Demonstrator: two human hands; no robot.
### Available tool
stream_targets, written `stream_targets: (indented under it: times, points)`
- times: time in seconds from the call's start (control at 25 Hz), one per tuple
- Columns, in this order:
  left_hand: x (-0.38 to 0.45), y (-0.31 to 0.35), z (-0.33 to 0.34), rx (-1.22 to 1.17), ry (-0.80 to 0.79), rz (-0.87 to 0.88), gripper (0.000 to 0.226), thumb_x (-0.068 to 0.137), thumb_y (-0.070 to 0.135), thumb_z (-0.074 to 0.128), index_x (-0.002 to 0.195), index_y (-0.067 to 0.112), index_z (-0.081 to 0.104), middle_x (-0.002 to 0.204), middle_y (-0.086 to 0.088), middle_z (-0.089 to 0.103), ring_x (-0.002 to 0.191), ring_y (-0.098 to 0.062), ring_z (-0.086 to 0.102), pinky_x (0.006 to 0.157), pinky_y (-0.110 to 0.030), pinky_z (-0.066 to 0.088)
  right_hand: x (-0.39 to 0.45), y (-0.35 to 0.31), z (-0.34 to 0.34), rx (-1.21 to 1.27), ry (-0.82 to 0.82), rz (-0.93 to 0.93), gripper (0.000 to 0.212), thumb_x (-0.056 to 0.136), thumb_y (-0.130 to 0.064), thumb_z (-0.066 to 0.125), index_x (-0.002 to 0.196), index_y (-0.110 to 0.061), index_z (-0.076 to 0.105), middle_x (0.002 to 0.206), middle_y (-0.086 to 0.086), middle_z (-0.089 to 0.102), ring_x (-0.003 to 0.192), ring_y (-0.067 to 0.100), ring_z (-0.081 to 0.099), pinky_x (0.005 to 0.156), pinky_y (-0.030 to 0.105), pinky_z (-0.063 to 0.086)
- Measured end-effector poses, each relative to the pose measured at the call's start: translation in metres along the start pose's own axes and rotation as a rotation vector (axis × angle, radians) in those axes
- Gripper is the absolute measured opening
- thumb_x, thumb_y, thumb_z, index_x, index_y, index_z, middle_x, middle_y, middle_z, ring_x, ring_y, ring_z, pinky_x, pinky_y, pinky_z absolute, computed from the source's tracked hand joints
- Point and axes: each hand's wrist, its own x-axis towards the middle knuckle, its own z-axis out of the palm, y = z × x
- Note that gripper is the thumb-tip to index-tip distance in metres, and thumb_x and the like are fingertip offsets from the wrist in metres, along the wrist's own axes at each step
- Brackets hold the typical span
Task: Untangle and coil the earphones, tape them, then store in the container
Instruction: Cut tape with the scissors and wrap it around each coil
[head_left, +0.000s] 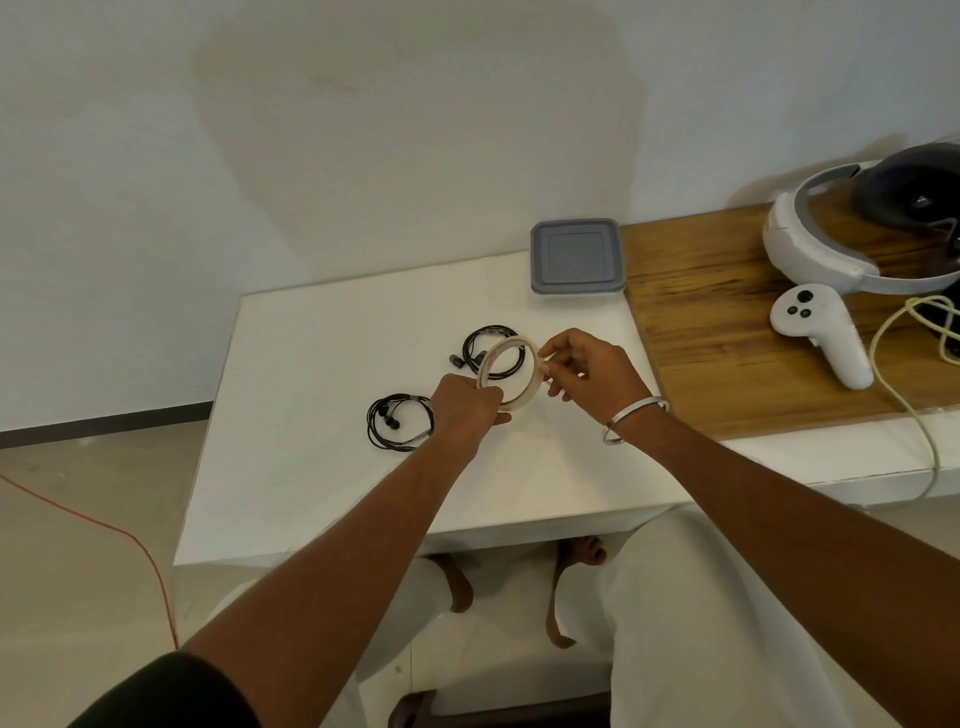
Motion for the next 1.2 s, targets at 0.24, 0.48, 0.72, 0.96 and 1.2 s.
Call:
stream_targets:
  times: [0.24, 0.48, 0.72, 0.96, 1.2]
  points:
    - [0.0, -0.001, 0.001, 0.019, -0.011, -0.006, 0.009, 0.089, 0.003, 0.058, 0.097, 0.0, 0.061, 0.097, -0.013, 0.066, 0.045, -0.011, 0.064, 0.057, -0.02, 0.054, 0.0, -0.005, 0.0, -0.06, 0.035, -0.077, 0.006, 0.089, -0.017, 0.062, 0.094, -0.02, 0.063, 0.074, -0.012, 0.064, 0.067, 0.006, 0.066, 0.066, 0.015, 0.054]
    - [0.003, -0.003, 0.0, 0.013, -0.022, -0.027, 0.013, 0.089, 0.004, 0.058, 0.1, -0.002, 0.062, 0.096, -0.012, 0.066, 0.045, -0.011, 0.064, 0.056, -0.018, 0.053, 0.0, -0.007, 0.0, -0.088, -0.006, -0.101, 0.006, 0.088, -0.022, 0.064, 0.093, -0.023, 0.06, 0.082, -0.01, 0.065, 0.075, 0.01, 0.064, 0.069, 0.02, 0.054]
    - [0.003, -0.003, -0.001, 0.03, -0.022, -0.022, 0.012, 0.089, 0.005, 0.059, 0.099, 0.0, 0.062, 0.096, -0.012, 0.067, 0.046, -0.011, 0.065, 0.064, -0.022, 0.056, 0.001, -0.005, 0.002, -0.13, -0.001, -0.142, 0.006, 0.088, -0.018, 0.064, 0.088, -0.02, 0.058, 0.086, -0.003, 0.06, 0.077, 0.016, 0.056, 0.069, 0.018, 0.047]
    - [0.003, -0.005, -0.005, 0.322, -0.014, 0.119, 0.035, 0.085, 0.013, 0.062, 0.119, 0.004, 0.058, 0.118, -0.013, 0.059, 0.084, -0.022, 0.066, 0.076, -0.031, 0.057, 0.004, -0.003, 0.002, -0.033, 0.033, -0.074, 0.005, 0.088, -0.017, 0.062, 0.09, -0.013, 0.06, 0.086, -0.006, 0.06, 0.084, 0.014, 0.059, 0.074, 0.024, 0.05]
    - [-0.015, 0.004, -0.004, 0.141, -0.432, 0.582, 0.044, 0.093, 0.034, 0.062, 0.133, 0.021, 0.048, 0.133, 0.009, 0.052, 0.12, -0.001, 0.05, 0.097, -0.019, 0.044, 0.007, -0.005, 0.001, -0.032, 0.06, -0.02, 0.004, 0.09, -0.018, 0.061, 0.091, -0.014, 0.059, 0.084, -0.001, 0.064, 0.08, 0.015, 0.061, 0.07, 0.012, 0.045]
